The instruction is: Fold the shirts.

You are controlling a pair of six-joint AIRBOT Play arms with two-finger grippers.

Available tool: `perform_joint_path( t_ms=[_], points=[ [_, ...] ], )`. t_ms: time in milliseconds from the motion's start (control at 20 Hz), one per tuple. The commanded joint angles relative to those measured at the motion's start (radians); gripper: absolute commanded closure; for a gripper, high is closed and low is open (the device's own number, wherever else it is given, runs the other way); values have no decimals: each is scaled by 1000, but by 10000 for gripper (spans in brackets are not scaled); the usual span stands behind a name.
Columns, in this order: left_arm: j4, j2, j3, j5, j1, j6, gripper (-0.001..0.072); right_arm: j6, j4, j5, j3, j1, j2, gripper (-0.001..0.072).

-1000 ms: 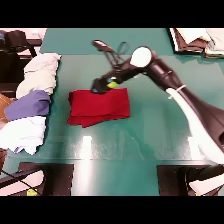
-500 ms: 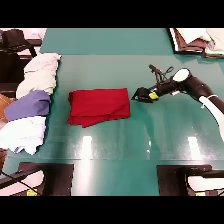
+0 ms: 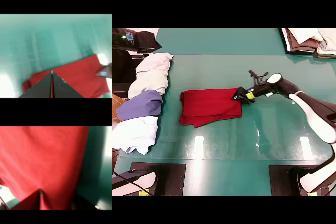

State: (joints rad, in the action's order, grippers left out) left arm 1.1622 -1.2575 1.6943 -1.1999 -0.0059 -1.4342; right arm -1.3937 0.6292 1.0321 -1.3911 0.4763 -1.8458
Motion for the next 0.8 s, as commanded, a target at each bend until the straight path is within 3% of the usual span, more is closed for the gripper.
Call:
perform_joint_path(
  t_ms=[0,50,150,350,750],
  points=[
    [-3,-2,0,3,-18,2,679,2,-26,-5,-134,68,-101,497],
    [-4,-2,0,2,-18,1,679,8,-26,-6,-159,77,-110,598],
    [-11,-2,0,-8,-18,-2,679,15,-23,-8,-194,74,-110,694],
    [-14,-2,0,-28,-47,-1,680,11,140,22,-203,-20,-11,694],
    [-11,-2,0,-12,-200,1,680,-164,611,192,-192,-462,324,694]
  ],
)
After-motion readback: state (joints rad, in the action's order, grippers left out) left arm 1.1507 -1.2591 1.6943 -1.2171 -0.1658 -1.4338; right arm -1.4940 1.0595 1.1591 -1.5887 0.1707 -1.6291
